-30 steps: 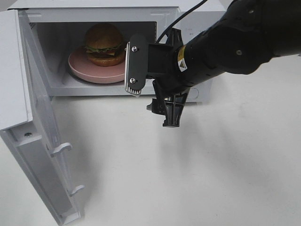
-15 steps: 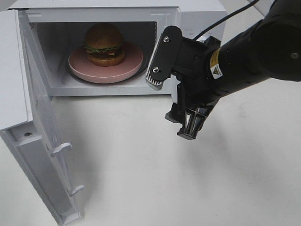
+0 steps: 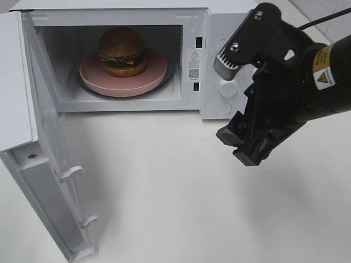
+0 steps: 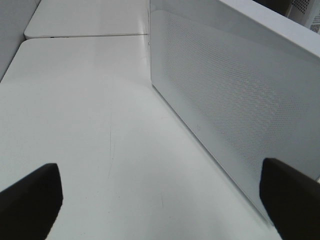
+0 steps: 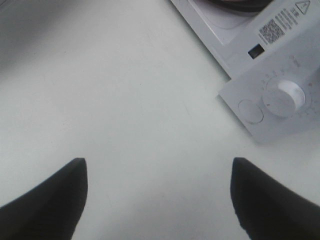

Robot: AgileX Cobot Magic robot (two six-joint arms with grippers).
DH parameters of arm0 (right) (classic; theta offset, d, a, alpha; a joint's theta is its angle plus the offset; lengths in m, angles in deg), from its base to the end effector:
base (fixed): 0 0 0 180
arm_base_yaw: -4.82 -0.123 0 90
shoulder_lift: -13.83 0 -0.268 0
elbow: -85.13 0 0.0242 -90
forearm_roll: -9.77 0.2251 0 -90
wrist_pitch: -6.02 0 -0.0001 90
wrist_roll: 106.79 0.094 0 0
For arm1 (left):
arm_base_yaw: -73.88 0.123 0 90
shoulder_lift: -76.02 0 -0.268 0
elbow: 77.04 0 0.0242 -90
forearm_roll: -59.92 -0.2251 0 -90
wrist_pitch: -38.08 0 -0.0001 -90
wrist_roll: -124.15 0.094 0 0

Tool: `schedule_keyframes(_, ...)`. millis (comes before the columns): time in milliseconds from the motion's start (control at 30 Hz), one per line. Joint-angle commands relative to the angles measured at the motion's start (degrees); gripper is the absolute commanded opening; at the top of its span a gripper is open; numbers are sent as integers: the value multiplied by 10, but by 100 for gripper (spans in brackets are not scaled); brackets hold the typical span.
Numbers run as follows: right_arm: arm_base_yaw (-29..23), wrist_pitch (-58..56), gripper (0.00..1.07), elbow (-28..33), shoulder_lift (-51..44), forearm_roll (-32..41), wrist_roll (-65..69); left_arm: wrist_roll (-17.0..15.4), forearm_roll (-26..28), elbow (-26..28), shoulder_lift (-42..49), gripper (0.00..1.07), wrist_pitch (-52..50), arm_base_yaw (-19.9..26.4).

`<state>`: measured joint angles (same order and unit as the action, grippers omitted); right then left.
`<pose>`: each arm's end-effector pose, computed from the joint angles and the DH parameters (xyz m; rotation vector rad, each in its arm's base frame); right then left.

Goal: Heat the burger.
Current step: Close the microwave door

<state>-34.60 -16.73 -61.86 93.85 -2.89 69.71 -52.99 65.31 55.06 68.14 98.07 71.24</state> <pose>0.1874 0.1437 0.2545 -1.0461 2.1155 0.1056 -0.0089 -0.0072 0.2657 0.1010 2.0162 -0.1097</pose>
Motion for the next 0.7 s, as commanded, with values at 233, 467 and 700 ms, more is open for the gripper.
schedule_keyframes(233,-1,-154,75,-1,-71,20,58,-2,5,-1,10,100,-5,1)
schedule_keyframes(467,-1,-285,75,-1,-135,33,67,-2,5,-1,10,100,-5,1)
schedule_keyframes(700,-1,-351,75,-1,-184,34,73,-2,5,-1,10,100,-5,1)
